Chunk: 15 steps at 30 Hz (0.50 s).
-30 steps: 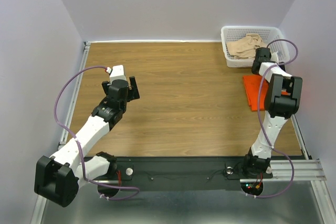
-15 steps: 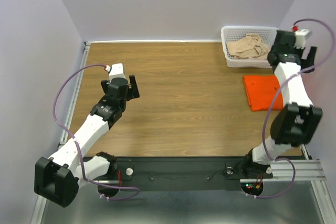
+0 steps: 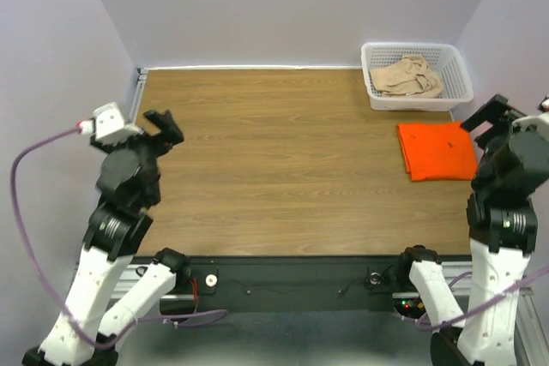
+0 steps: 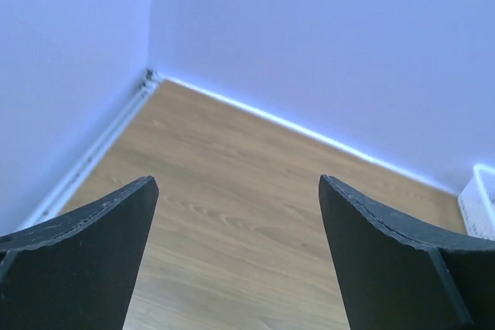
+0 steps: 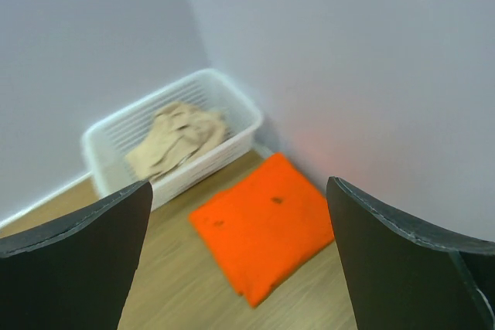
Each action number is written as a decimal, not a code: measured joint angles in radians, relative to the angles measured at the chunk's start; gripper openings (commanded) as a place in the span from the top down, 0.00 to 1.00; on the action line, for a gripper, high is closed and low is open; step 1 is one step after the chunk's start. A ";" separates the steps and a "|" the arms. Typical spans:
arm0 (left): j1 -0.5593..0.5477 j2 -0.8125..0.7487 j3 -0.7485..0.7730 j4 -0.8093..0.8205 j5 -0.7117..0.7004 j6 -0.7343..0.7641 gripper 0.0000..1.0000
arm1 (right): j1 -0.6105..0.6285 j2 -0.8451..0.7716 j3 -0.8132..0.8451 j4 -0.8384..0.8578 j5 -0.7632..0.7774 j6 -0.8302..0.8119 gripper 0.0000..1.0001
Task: Fold and stack the t-shirts
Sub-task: Neatly place the folded tshirt to the corner
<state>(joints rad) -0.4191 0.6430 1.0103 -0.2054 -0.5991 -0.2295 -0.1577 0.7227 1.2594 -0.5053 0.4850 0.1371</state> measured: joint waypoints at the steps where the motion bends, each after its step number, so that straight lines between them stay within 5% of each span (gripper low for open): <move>1: 0.000 -0.046 -0.015 0.010 -0.011 0.016 0.02 | 0.004 -0.036 -0.016 -0.009 -0.021 0.000 0.00; 8: 0.000 -0.368 -0.155 0.127 -0.113 0.149 0.01 | 0.010 -0.258 -0.047 -0.037 -0.151 -0.033 0.00; 15: 0.000 -0.436 -0.198 0.135 -0.207 0.161 0.01 | 0.018 -0.287 -0.044 -0.040 -0.232 -0.043 0.00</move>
<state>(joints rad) -0.4191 0.2066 0.8120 -0.0708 -0.8062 -0.0681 -0.1394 0.4358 1.2152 -0.5453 0.2531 0.0940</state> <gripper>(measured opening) 0.986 0.999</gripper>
